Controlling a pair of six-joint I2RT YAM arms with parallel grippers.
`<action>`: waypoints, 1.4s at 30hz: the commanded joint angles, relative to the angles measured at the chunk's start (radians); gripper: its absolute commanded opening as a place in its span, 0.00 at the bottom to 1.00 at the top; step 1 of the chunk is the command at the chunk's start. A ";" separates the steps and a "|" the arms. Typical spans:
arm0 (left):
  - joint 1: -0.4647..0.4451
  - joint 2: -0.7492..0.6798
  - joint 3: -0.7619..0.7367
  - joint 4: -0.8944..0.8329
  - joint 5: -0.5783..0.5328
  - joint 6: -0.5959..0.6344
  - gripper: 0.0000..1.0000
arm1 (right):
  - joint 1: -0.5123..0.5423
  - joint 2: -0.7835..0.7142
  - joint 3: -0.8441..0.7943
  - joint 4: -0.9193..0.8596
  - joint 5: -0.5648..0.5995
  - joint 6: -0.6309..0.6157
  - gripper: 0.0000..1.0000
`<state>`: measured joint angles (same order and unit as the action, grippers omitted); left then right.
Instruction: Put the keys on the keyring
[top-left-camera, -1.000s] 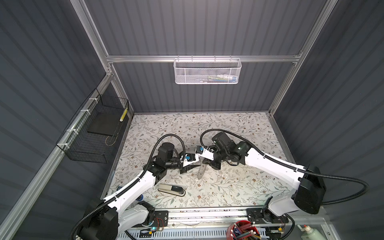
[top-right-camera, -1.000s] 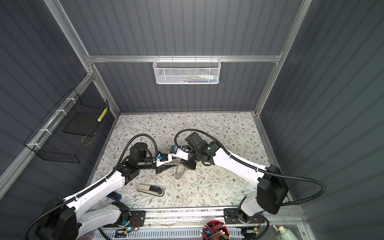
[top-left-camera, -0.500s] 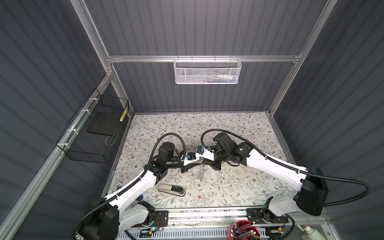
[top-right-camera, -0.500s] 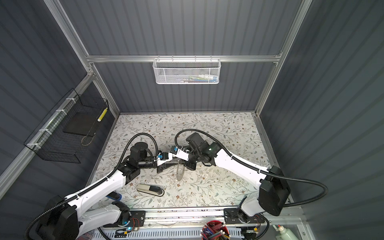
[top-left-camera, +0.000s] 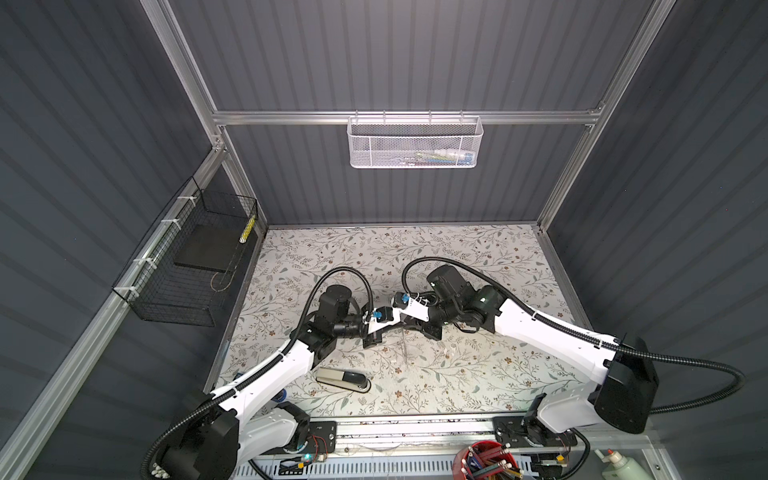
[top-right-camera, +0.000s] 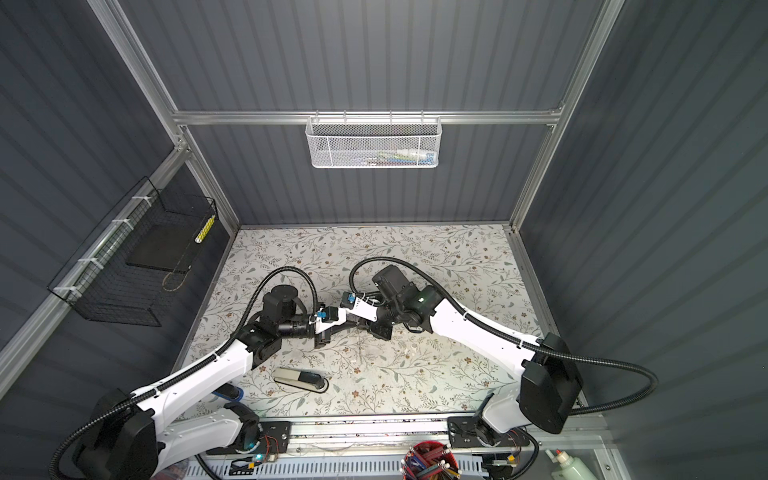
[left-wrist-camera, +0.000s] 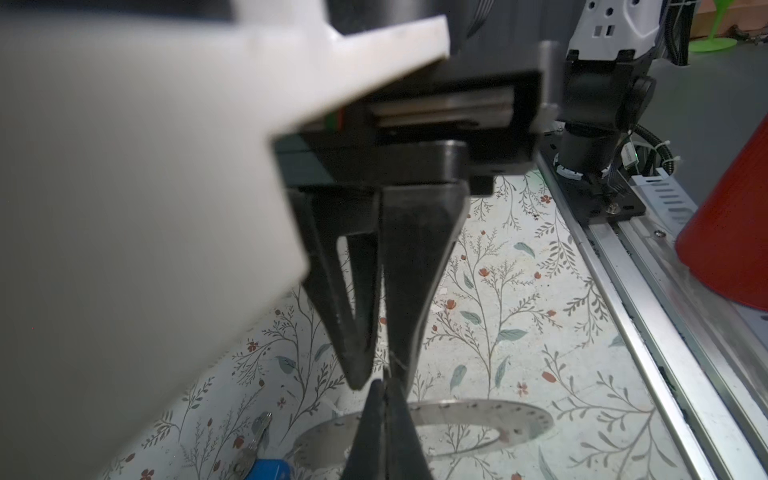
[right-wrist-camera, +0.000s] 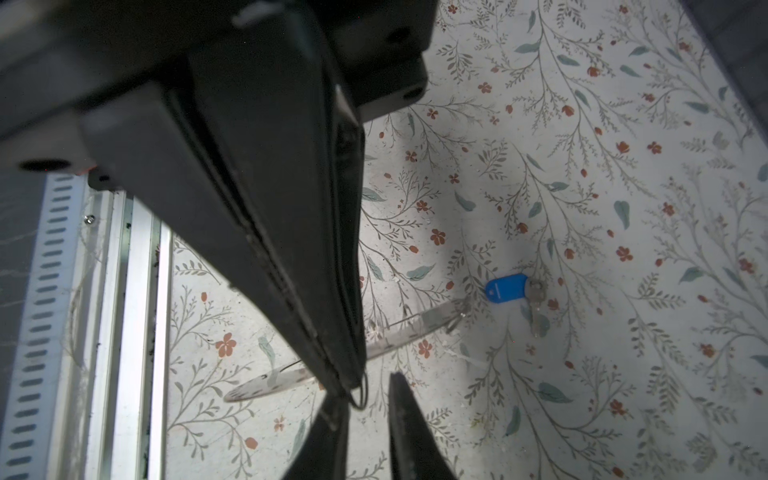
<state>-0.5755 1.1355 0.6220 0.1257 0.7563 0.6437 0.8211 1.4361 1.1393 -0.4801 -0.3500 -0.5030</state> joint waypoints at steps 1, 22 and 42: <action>-0.006 -0.012 0.018 0.017 0.049 -0.029 0.00 | 0.001 -0.072 -0.061 0.041 0.084 -0.009 0.39; -0.003 0.051 -0.005 0.327 0.206 -0.283 0.00 | -0.065 -0.454 -0.553 0.634 -0.060 0.219 0.49; -0.004 0.032 0.042 0.172 0.220 -0.174 0.00 | -0.066 -0.438 -0.512 0.580 -0.122 0.132 0.20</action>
<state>-0.5755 1.1915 0.6155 0.3962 0.9623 0.3866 0.7578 0.9985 0.5755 0.1875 -0.4957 -0.3225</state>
